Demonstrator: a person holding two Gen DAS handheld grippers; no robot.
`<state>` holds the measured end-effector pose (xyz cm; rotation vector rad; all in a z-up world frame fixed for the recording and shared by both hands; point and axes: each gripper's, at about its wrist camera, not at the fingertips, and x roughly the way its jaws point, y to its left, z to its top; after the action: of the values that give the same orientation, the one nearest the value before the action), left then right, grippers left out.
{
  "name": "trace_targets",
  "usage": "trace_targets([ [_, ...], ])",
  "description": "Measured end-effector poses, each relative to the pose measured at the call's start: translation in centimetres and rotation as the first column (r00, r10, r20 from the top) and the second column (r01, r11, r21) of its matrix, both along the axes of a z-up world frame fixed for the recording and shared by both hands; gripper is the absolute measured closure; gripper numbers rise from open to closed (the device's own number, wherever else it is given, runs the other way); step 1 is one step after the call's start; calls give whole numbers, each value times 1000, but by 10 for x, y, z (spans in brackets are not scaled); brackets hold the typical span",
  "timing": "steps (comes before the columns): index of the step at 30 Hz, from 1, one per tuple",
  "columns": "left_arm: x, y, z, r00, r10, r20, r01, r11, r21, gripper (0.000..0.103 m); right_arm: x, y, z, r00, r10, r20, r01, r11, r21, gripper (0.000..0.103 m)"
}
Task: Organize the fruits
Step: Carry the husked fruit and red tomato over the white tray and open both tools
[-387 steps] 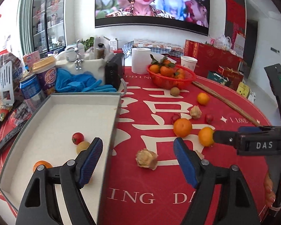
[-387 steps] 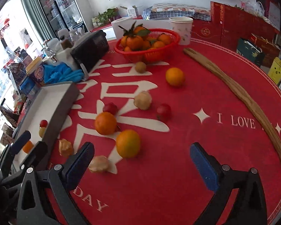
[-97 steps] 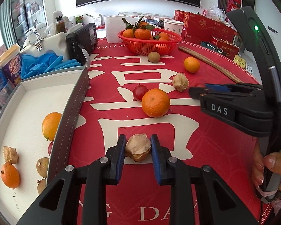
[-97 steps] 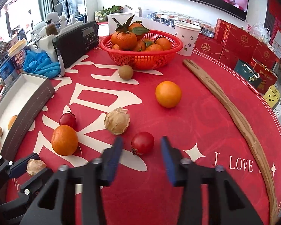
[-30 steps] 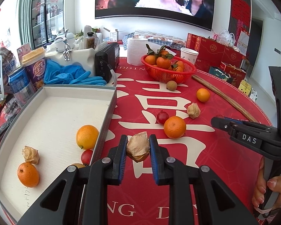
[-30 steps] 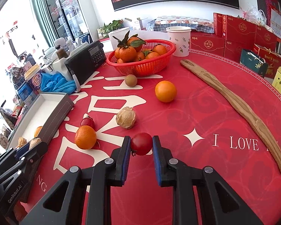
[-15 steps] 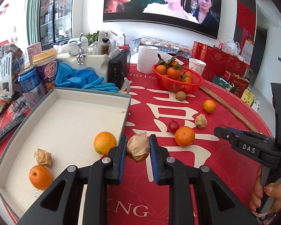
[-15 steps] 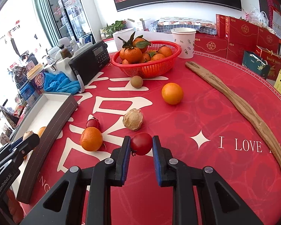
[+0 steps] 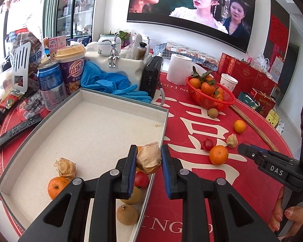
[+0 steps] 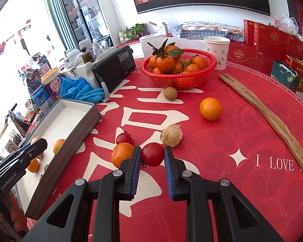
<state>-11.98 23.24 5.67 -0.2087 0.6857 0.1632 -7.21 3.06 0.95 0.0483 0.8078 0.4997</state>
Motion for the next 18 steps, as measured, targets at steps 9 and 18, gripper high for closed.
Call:
trace_targets([
  [9,-5,36,6,995,101,6,-101,995,-3,78,-7,49,15,995,97,22,-97,995,7,79],
  [18,1,72,-17,979,172,-107,-181,980,-83,78,-11,131,23,969,248,8,-248,969,20,79],
])
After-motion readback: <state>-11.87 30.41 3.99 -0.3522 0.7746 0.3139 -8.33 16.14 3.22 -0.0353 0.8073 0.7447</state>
